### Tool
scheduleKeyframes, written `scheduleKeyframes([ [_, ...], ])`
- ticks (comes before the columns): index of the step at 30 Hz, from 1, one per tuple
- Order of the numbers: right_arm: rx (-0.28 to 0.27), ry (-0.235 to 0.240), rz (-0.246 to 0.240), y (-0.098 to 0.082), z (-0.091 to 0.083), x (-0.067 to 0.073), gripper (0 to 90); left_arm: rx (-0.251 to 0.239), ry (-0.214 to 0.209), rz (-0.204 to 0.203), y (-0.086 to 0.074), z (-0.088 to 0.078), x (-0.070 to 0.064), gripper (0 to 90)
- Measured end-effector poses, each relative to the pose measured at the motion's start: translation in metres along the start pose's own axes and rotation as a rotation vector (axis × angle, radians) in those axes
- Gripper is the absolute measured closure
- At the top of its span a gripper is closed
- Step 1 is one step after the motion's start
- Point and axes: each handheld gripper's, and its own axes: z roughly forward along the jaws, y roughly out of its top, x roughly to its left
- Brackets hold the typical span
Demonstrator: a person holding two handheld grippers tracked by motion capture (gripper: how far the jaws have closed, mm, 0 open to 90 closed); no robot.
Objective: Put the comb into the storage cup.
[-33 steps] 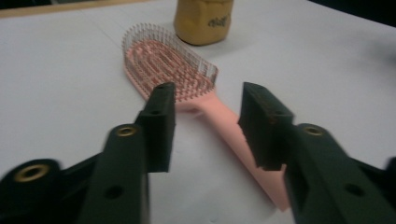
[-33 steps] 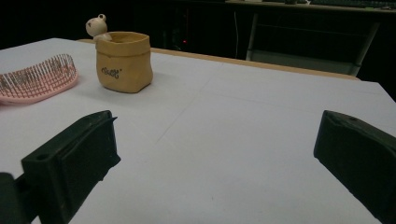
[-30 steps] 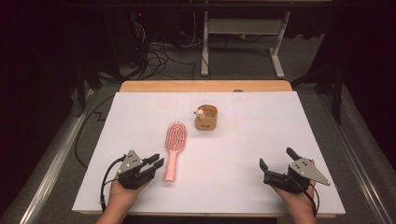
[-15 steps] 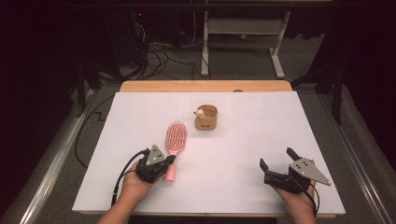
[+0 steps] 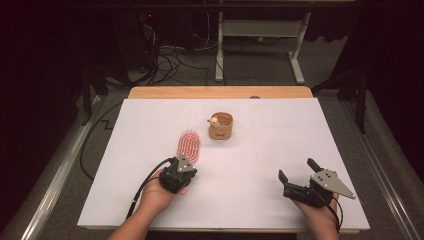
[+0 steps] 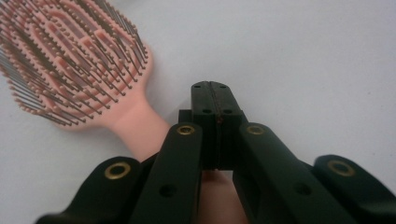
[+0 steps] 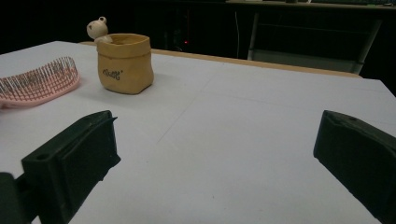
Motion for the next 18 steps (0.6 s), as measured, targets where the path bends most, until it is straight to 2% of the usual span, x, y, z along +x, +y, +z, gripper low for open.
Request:
scheduleKeyframes([
  [8, -0.003, -0.002, 0.006, 0.000, -0.001, 0.000, 0.3, 0.012, 0.028, -0.012, -0.018, -0.013, 0.011, 90.0],
  [14, -0.005, -0.008, 0.009, 0.000, -0.001, 0.000, 0.2, -0.014, 0.021, -0.072, -0.039, -0.027, 0.029, 90.0],
  [18, -0.002, -0.008, 0.005, 0.000, 0.000, 0.001, 0.3, -0.048, 0.019, -0.082, -0.046, -0.033, 0.033, 90.0],
])
